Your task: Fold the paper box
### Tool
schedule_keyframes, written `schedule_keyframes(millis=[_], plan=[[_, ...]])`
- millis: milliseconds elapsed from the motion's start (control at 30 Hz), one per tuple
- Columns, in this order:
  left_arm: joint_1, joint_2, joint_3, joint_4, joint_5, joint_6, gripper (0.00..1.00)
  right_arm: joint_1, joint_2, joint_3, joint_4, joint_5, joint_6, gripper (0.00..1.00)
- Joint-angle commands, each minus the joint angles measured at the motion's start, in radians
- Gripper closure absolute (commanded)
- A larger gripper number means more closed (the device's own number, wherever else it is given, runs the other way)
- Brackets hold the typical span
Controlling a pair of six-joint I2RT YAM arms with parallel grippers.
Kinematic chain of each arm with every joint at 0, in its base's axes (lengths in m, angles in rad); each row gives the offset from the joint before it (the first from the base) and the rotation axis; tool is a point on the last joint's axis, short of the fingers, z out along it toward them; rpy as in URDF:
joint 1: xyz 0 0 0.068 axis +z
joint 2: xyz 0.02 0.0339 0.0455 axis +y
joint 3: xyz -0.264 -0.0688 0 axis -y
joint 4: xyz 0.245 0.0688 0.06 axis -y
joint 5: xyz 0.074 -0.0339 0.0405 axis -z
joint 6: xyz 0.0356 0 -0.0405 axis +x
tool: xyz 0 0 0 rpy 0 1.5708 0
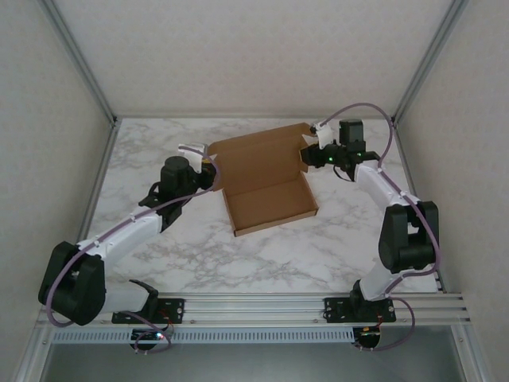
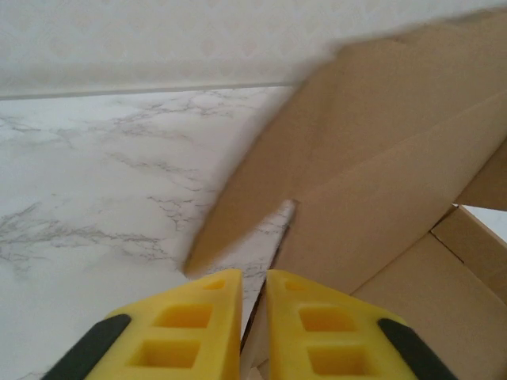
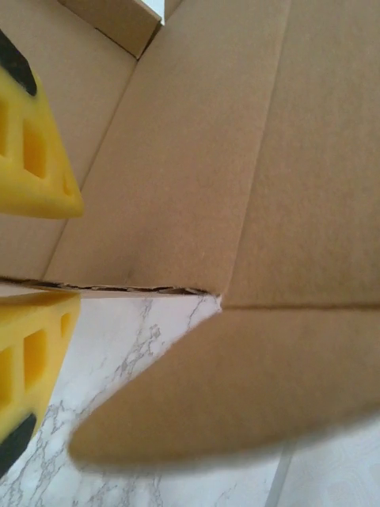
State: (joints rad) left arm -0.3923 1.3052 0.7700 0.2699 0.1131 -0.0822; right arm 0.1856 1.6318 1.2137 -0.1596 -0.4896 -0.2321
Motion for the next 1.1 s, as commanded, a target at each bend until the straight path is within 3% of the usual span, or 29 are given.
schedule_keyframes(millis=[0, 133, 433, 767, 1067], plan=[[-0.013, 0.021, 0.041, -0.006, 0.010, -0.010, 0.89, 0.022, -0.070, -0.045, 0.036, 0.062, 0.017, 0.75], [-0.014, 0.039, 0.043, 0.003, 0.015, -0.023, 0.95, 0.053, -0.131, -0.104, 0.081, 0.148, 0.070, 0.82], [-0.018, 0.055, 0.022, 0.070, 0.011, -0.092, 1.00, 0.112, -0.284, -0.294, 0.239, 0.348, 0.284, 0.98], [-0.129, 0.063, -0.034, 0.317, -0.185, -0.050, 1.00, 0.224, -0.447, -0.548, 0.550, 0.560, 0.377, 0.98], [-0.188, 0.132, -0.134, 0.619, -0.329, -0.005, 1.00, 0.301, -0.375, -0.641, 0.833, 0.744, 0.407, 0.93]])
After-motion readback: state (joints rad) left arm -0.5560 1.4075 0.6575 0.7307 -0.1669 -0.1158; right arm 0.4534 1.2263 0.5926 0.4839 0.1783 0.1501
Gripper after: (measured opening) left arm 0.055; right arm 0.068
